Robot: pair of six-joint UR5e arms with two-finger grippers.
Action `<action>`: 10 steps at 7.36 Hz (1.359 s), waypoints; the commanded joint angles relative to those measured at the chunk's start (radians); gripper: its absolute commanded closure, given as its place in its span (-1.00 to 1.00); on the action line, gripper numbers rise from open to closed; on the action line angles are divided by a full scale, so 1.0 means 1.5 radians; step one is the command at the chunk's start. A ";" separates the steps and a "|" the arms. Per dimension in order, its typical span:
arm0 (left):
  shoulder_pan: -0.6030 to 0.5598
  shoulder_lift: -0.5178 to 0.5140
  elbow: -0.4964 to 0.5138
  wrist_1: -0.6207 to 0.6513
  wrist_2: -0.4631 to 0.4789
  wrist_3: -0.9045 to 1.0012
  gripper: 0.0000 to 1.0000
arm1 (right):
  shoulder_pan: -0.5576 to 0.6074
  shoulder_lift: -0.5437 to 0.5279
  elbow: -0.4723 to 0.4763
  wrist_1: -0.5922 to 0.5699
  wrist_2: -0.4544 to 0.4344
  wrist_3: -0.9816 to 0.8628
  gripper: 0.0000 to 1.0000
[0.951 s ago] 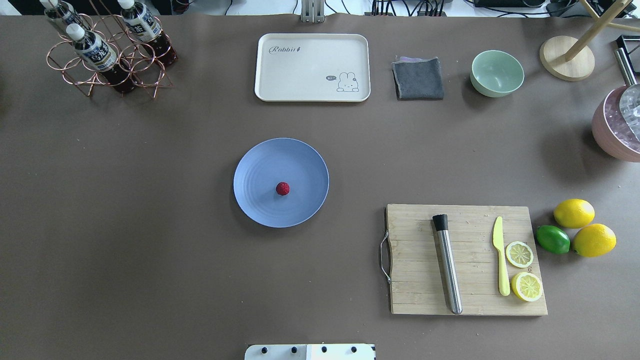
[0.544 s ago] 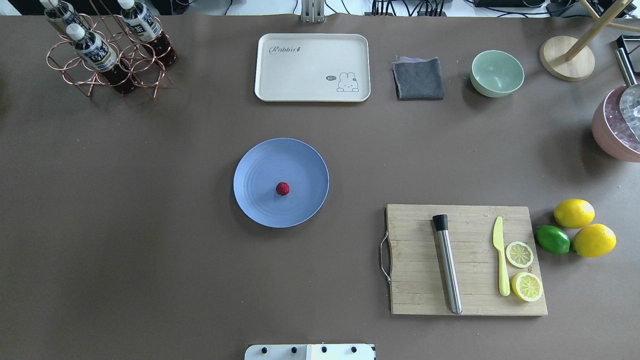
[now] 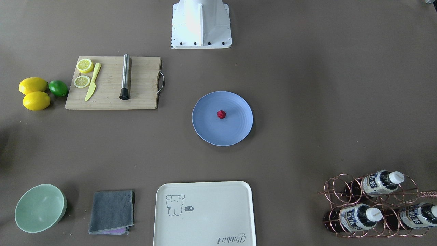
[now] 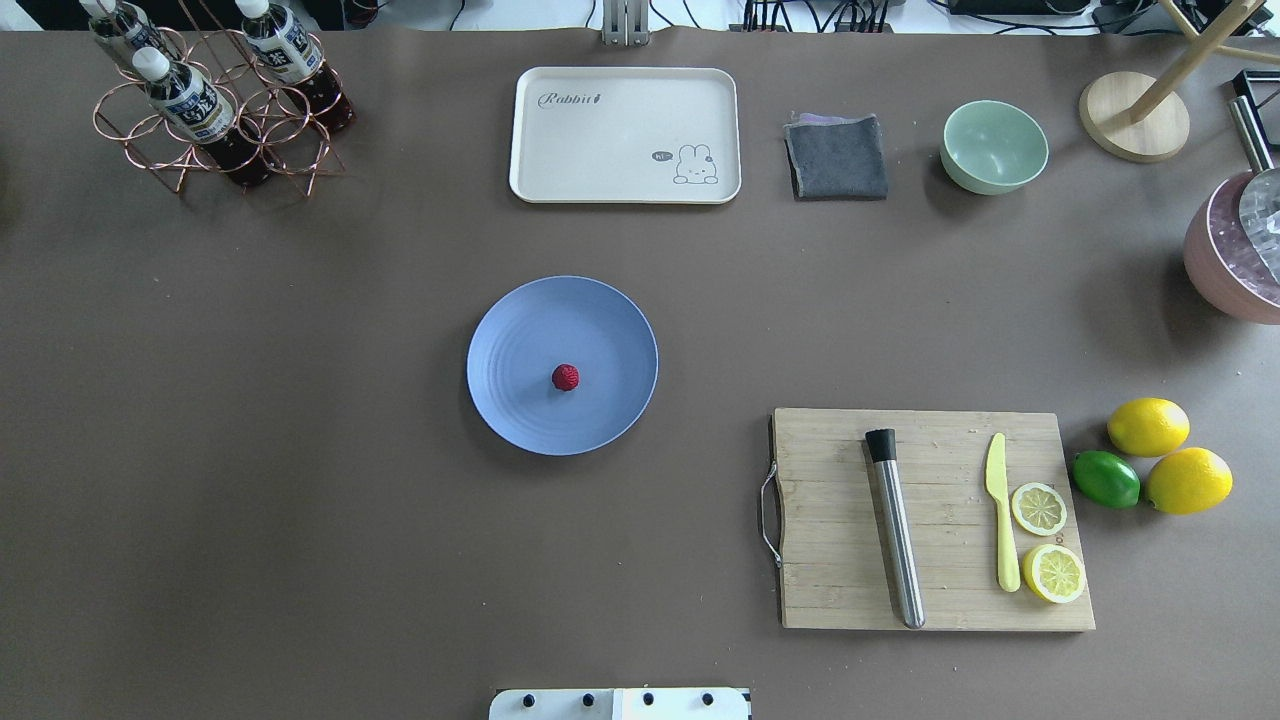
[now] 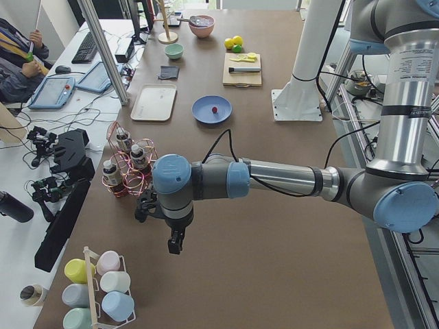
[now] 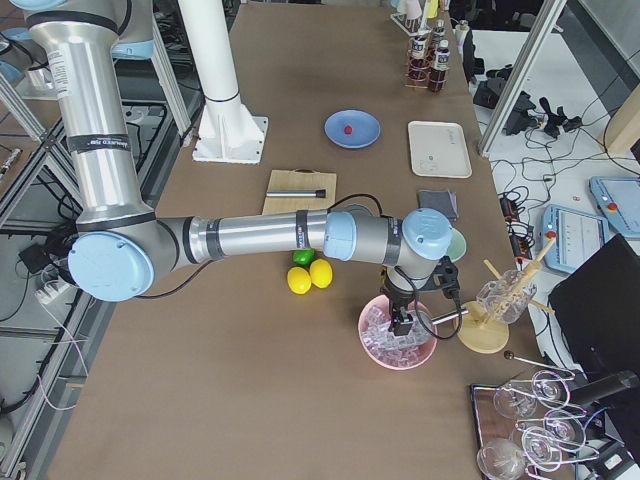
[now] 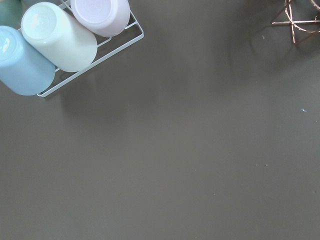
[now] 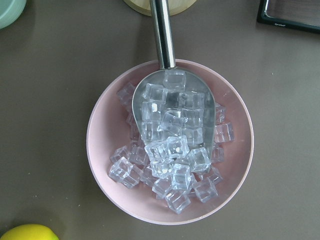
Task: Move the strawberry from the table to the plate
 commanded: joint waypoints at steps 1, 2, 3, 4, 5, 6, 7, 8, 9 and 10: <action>0.002 0.001 -0.008 0.002 -0.007 -0.003 -0.95 | 0.001 0.000 -0.003 0.000 -0.022 0.009 -1.00; 0.004 -0.002 -0.006 0.003 -0.005 -0.004 -0.95 | 0.001 0.002 0.002 0.000 -0.021 0.010 -1.00; 0.021 -0.009 0.019 -0.004 -0.007 -0.005 -0.95 | -0.004 0.005 0.003 0.000 -0.020 0.025 -1.00; 0.031 -0.016 0.026 -0.005 -0.009 -0.006 -0.94 | -0.005 0.001 0.003 0.006 -0.017 0.037 -1.00; 0.036 -0.016 0.028 -0.013 -0.018 -0.029 -0.95 | -0.005 -0.003 0.009 0.043 -0.013 0.040 -1.00; 0.035 -0.011 0.017 -0.015 -0.021 -0.029 -0.95 | -0.005 -0.011 0.016 0.047 -0.009 0.040 -1.00; 0.036 -0.008 -0.007 -0.007 -0.019 -0.034 -0.95 | -0.005 -0.010 0.018 0.048 -0.008 0.036 -1.00; 0.029 0.017 -0.025 -0.015 -0.021 -0.027 -0.94 | -0.016 -0.013 0.015 0.048 -0.013 0.037 -1.00; 0.035 0.017 -0.028 -0.008 -0.021 -0.033 -0.95 | -0.016 -0.012 0.021 0.048 -0.008 0.039 -1.00; 0.033 0.027 -0.032 -0.014 -0.021 -0.034 -0.95 | -0.017 -0.013 0.020 0.047 -0.006 0.040 -1.00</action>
